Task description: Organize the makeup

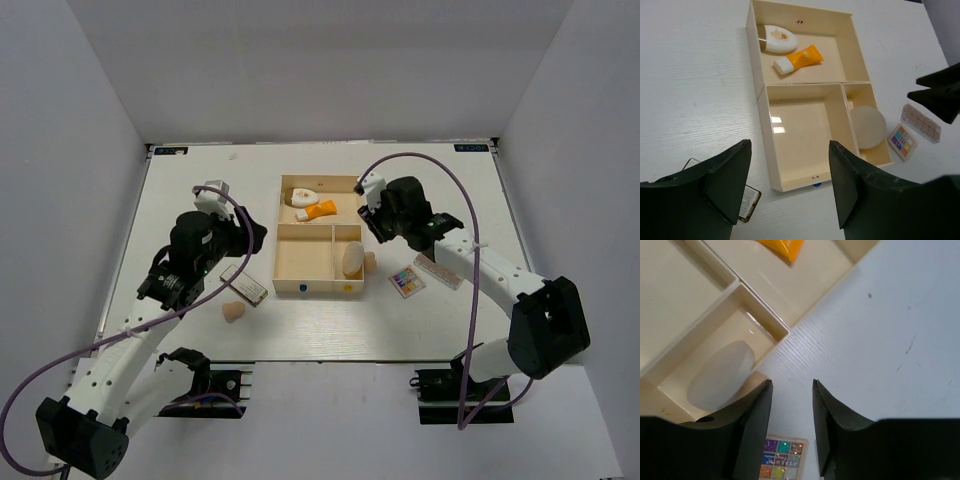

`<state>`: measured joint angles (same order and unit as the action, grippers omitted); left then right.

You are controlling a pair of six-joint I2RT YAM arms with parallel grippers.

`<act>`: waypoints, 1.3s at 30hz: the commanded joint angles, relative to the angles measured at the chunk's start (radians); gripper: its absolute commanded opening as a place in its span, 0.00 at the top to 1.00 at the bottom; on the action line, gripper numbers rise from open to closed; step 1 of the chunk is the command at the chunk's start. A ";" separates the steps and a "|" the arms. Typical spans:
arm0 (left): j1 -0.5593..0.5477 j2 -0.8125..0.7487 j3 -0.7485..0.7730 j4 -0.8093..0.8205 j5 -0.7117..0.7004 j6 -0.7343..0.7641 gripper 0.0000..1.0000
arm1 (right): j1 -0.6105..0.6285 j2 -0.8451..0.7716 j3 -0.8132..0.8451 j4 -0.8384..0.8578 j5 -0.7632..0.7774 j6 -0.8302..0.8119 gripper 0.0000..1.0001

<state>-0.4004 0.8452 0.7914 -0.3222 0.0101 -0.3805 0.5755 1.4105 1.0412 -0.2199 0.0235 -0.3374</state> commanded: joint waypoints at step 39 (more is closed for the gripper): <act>-0.008 0.052 0.002 -0.120 -0.360 -0.271 0.30 | -0.218 0.370 0.080 -0.173 -0.510 0.164 0.62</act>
<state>-0.4034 0.9096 0.7891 -0.4480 -0.3546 -0.6479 0.3656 1.7649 1.0962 -0.3939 -0.4332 -0.1684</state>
